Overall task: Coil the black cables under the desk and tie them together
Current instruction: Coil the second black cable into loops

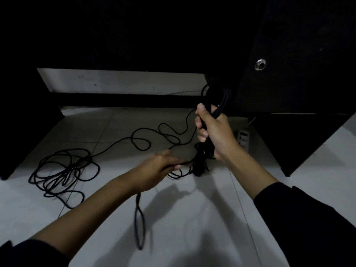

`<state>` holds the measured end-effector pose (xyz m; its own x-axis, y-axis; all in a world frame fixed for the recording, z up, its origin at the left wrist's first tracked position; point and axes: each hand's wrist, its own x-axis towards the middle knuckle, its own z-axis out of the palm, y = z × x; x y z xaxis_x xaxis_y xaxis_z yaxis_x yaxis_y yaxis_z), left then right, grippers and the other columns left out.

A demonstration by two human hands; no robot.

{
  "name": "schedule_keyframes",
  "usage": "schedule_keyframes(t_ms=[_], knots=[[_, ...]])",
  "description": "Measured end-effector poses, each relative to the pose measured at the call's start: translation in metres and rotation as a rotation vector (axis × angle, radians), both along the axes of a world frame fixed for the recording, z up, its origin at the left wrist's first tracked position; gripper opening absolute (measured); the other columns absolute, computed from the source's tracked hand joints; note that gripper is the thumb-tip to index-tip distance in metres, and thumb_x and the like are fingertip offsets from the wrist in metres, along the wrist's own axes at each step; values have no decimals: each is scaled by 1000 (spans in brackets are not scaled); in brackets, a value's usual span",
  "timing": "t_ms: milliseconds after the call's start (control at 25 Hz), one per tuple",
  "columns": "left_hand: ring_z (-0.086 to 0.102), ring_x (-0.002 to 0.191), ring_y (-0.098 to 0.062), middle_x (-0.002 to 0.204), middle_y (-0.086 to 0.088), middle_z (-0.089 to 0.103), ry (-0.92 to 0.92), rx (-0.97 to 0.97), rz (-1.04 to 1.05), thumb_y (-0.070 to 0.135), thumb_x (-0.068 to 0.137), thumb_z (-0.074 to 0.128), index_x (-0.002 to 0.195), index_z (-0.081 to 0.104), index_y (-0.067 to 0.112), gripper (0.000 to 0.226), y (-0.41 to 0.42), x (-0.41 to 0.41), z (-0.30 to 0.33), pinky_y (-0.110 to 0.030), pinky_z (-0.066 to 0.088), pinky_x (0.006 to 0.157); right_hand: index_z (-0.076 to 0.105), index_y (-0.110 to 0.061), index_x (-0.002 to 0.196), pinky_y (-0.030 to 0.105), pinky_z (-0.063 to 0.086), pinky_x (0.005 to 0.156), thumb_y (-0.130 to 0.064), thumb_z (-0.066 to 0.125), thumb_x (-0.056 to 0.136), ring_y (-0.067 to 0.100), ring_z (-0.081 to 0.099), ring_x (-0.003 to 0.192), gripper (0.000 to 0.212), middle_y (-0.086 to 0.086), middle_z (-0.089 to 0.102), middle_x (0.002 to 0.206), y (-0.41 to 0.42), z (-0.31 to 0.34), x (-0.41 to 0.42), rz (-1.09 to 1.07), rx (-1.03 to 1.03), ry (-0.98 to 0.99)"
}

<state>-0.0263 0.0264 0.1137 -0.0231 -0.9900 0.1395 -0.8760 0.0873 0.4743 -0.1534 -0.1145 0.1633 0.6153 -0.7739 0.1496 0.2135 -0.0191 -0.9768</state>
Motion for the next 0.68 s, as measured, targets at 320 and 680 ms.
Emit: schedule_keyframes(t_ms=[320,680], knots=[[52,69,7,76,12,50,42,-247,-127,22,87,68,88,53,10,19,-6,-16,50,-7,35,60,55,-16,80,24,31,43,-30,52,99,10,38,45,23,-4,51,56,11,-9,3,66,4,137],[60,60,-16,73,2,59,90,-228,143,40,61,86,100,30,22,70,-18,-31,58,-42,51,57,51,-15,71,21,40,45,-2,40,96,8,50,48,30,-9,51,47,33,-16,3,191,91,236]])
